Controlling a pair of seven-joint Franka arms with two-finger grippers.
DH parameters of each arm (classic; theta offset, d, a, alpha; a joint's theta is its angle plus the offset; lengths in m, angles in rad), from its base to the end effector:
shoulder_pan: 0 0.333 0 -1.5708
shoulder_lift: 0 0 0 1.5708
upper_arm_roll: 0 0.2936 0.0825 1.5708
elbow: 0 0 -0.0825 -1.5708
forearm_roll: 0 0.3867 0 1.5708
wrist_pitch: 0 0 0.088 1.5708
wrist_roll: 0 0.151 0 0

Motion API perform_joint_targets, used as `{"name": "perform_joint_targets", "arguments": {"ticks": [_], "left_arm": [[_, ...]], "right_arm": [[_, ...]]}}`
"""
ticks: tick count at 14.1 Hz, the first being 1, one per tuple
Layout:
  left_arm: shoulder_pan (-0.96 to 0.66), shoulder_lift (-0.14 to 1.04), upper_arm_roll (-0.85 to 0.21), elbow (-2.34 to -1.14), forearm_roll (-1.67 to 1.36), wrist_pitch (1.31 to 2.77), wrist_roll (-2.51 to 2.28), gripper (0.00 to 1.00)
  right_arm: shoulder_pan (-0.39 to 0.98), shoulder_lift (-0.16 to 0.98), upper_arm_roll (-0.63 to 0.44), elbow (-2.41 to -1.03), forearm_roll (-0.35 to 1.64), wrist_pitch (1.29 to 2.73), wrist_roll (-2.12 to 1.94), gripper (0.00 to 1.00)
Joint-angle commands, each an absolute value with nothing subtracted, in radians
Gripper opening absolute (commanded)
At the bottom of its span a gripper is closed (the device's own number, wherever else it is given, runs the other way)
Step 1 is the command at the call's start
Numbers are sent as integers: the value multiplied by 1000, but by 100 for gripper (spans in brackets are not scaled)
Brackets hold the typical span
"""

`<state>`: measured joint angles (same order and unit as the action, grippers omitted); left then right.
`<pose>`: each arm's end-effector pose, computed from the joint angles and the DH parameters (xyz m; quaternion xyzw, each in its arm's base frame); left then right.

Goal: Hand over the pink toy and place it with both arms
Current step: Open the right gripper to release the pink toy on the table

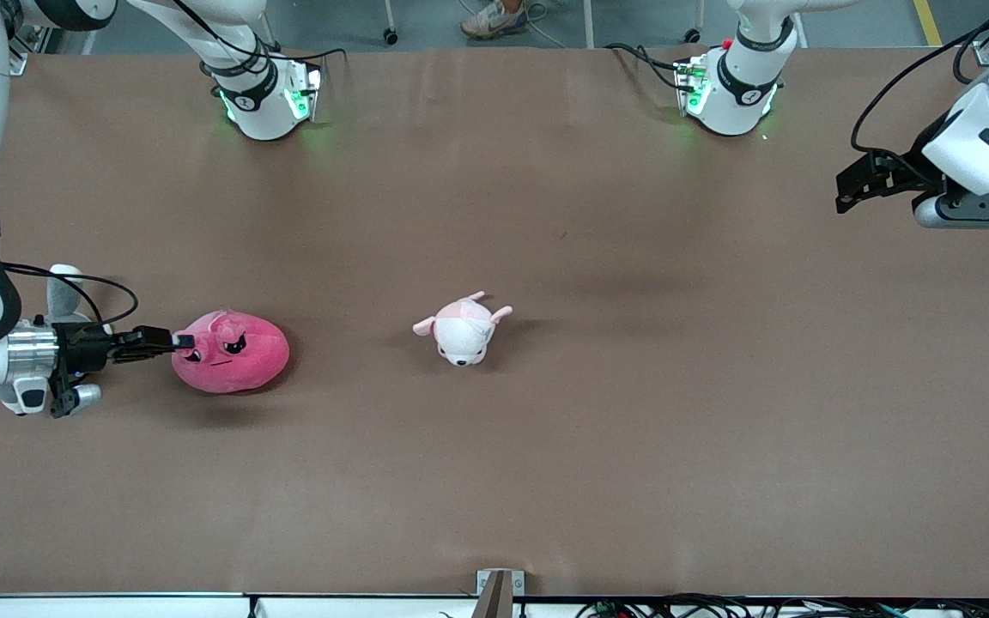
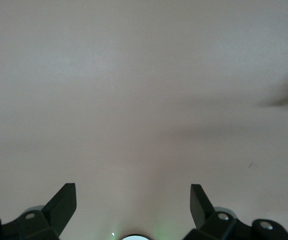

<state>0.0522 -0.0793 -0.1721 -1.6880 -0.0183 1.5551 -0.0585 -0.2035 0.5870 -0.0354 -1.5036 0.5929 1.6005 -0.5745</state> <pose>0.5241 -0.0686 0.5439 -0.9992 0.0301 0.0275 0.0001 0.6289 -0.0656 0.2572 -0.9309 -0.0778 0.1056 0.3410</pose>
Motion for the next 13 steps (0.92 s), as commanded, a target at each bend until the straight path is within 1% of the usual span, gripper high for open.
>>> {"name": "perform_joint_targets", "arguments": {"ticks": [1,4,8,11,13], "left_arm": [[51,-86,-195,-1700,-26,1566,-41,100],[51,-86,-198,-1698,-31,1577,-41,100],[51,-89,-213,-1697,-35,1577,-43,100],[52,-89,-215,-1687,-35,1575,-43,100],[54,-90,-215,-1687,-37,1575,-43,100]], "right_arm": [[-212,583,-25,-1448,594,1583,-534,100],[-210,563,-25,-1402,510,1571,-511,100],[-198,477,-15,-1385,353,1555,-376,100],[-164,417,-20,-1381,243,1566,-373,100],[-157,388,-20,-1353,201,1568,-373,100]]}}
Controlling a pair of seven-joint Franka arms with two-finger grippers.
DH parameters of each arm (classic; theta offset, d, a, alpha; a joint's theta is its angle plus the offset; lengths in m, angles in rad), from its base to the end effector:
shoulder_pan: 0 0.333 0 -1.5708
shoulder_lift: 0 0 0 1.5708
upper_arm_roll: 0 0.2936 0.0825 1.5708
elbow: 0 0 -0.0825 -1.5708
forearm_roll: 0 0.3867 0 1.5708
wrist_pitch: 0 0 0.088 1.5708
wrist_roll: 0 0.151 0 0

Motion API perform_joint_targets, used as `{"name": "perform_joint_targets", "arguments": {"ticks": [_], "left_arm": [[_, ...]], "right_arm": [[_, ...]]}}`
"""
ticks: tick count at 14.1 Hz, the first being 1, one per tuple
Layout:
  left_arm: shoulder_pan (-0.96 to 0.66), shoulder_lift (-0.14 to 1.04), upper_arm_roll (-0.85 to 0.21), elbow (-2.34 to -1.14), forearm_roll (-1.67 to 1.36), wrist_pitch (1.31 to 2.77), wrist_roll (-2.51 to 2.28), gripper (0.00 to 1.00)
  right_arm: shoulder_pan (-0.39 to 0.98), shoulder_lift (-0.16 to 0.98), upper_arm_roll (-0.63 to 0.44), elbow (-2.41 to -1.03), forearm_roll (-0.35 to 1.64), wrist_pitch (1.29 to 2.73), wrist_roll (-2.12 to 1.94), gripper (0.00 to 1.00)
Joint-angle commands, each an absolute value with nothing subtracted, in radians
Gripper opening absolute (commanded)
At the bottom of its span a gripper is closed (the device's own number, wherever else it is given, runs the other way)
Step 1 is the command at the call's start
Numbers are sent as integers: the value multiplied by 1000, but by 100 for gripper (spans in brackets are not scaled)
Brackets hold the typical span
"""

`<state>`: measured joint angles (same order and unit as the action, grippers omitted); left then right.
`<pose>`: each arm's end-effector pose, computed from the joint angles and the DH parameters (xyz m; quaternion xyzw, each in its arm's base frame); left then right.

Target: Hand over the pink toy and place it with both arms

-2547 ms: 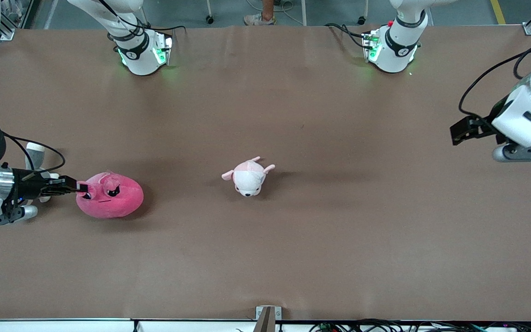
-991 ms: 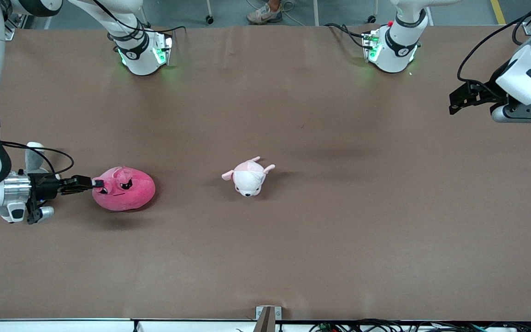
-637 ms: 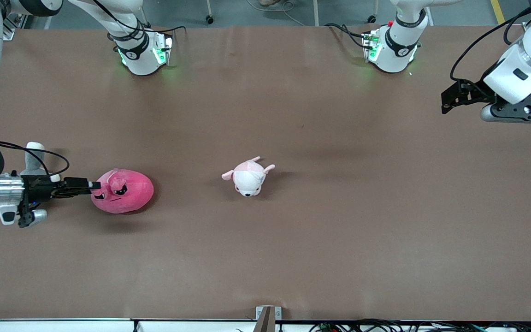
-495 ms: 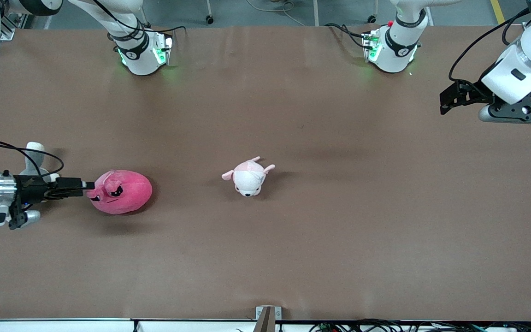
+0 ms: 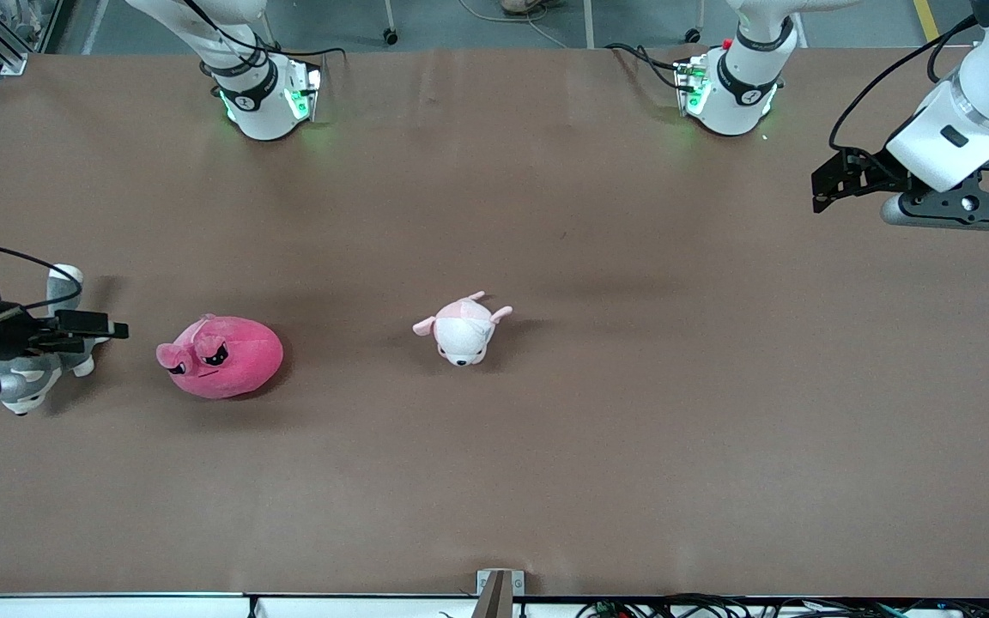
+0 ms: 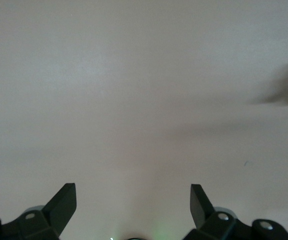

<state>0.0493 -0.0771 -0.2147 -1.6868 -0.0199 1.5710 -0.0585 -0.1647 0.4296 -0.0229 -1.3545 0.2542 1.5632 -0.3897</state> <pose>0.5235 -0.0936 0.5442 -0.9984 0.0527 0.0203 0.0005 0.6426 -0.0811 0.4022 -0.9827 -0.0871 0.0703 0.1474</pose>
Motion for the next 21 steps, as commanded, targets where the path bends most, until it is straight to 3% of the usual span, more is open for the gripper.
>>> {"name": "perform_joint_targets", "arguments": {"ticks": [1,6,9,13,21], "left_arm": [[55,-92,-215,-1687,-38,1575,-44,100],[60,-100,-213,-1697,-38,1568,-40,100],[61,-100,-207,-1695,-38,1577,-40,100],[90,-110,-204,-1694,-34,1578,-40,100],[91,-115,-204,-1667,-26,1551,-43,100]], "right_arm": [[-147,371,-20,-1339,166,1566,-364,100],[-77,281,-18,-1335,-7,1568,-229,100],[-86,288,-21,-1235,-17,1568,-227,100],[-83,258,-17,-1233,2,1554,6,100],[-77,46,-17,-1489,-9,1652,-23,100]]}}
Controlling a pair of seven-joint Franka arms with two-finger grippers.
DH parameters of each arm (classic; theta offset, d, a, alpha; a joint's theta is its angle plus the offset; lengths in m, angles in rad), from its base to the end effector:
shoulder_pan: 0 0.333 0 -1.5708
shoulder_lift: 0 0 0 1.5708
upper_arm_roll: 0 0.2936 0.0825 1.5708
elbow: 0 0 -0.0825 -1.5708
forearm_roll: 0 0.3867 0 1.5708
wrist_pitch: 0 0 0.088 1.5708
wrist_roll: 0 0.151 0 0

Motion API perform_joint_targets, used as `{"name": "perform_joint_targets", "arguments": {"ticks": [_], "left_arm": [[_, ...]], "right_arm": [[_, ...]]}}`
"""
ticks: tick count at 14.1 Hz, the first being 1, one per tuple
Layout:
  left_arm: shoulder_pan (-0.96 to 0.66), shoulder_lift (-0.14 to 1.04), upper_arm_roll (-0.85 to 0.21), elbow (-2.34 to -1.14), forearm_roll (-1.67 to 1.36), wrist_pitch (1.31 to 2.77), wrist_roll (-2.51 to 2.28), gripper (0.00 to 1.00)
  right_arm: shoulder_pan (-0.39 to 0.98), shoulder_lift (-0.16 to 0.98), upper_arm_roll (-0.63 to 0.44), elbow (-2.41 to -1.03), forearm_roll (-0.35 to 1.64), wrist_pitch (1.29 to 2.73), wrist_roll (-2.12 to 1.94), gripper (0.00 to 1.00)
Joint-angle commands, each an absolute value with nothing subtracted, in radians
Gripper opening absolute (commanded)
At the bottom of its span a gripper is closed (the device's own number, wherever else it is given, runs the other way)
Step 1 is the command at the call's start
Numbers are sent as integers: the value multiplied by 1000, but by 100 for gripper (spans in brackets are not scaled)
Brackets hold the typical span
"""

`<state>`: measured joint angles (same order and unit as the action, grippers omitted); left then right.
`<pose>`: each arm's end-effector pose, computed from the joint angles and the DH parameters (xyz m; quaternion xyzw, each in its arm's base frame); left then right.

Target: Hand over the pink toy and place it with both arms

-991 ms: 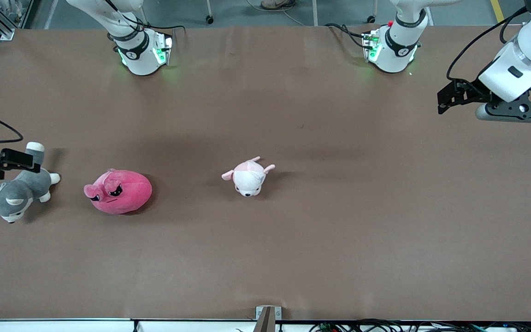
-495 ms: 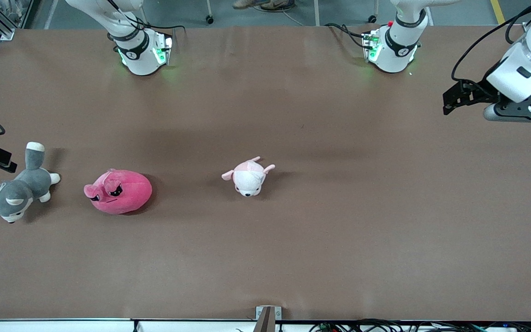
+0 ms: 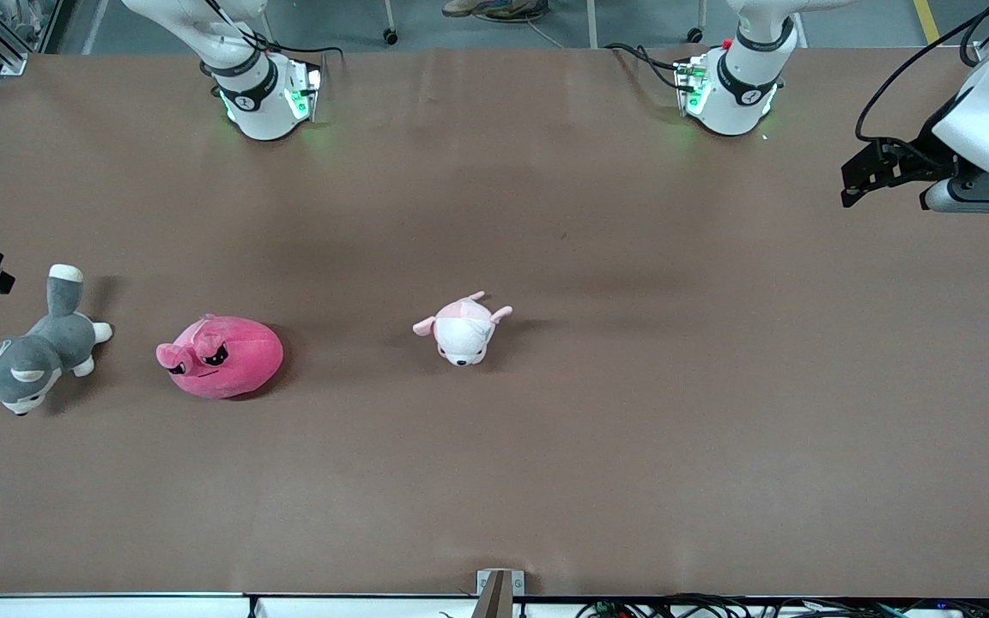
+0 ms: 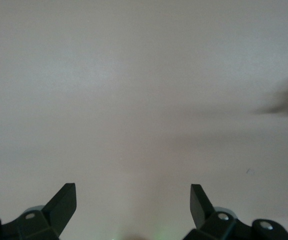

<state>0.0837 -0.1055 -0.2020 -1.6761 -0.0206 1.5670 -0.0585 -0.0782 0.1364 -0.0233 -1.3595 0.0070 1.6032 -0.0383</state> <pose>0.5212 -0.0694 0.5637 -0.9996 0.0293 0.0028 0.0005 0.6018 -0.0593 0.5832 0.9981 -0.0313 0.0536 0.0018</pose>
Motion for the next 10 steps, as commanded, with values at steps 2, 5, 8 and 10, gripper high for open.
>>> {"name": "perform_joint_targets", "arguments": {"ticks": [2,5,8,10], "left_arm": [[91,-103,-204,-1645,-25,1549,-43,100],[91,-101,-204,-1641,-25,1549,-43,100],[90,-100,-204,-1641,-23,1542,-44,100],[91,-100,-204,-1640,-25,1537,-43,100]], "right_arm": [[-78,14,-17,-1526,-9,1654,-23,100],[-78,-49,-17,-1609,-9,1655,-21,100],[-80,-70,-17,-1629,-11,1649,-23,100],[-77,-92,-17,-1652,-14,1651,-23,100]]}}
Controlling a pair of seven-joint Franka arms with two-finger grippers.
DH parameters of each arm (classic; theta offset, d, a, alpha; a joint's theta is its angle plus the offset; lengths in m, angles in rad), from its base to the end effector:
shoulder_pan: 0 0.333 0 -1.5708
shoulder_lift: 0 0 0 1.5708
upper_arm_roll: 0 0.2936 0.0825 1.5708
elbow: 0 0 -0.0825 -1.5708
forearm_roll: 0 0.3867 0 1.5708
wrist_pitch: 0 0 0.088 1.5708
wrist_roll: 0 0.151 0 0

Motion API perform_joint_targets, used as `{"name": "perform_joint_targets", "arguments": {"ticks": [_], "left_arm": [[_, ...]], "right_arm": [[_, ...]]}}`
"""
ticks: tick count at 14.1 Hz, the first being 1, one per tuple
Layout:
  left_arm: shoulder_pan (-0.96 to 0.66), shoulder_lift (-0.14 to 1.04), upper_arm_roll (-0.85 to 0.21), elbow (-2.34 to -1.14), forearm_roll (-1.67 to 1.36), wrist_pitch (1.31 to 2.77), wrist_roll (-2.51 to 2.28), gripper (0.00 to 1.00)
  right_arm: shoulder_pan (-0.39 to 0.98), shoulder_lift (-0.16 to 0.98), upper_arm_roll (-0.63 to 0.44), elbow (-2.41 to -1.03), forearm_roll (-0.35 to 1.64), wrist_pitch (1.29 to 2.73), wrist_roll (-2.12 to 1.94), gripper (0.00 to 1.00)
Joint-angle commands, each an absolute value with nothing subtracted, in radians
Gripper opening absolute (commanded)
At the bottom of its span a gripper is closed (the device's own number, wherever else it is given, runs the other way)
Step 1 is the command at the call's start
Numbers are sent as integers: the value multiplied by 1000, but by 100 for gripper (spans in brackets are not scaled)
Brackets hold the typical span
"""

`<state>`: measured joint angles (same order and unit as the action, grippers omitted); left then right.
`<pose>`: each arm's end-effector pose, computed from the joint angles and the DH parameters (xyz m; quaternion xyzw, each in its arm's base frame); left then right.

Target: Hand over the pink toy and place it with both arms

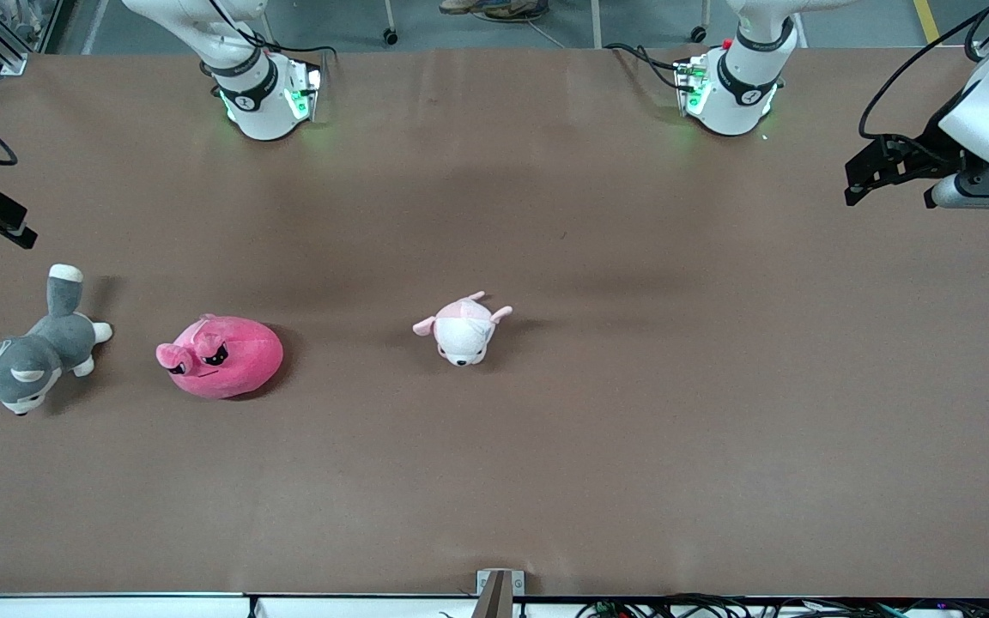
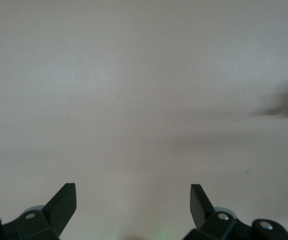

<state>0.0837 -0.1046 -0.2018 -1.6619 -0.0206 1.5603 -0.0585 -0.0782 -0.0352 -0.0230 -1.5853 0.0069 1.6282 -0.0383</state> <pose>0.5214 -0.0694 0.5694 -0.9996 0.0294 -0.0005 0.0001 0.5538 -0.0554 0.5761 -0.9987 0.0315 -0.0392 0.0011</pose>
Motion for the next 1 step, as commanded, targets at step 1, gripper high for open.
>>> {"name": "perform_joint_targets", "arguments": {"ticks": [1], "left_arm": [[91,-100,-204,-1637,-25,1536,-43,100]], "right_arm": [[-77,-97,-17,-1658,-14,1651,-25,100]]}}
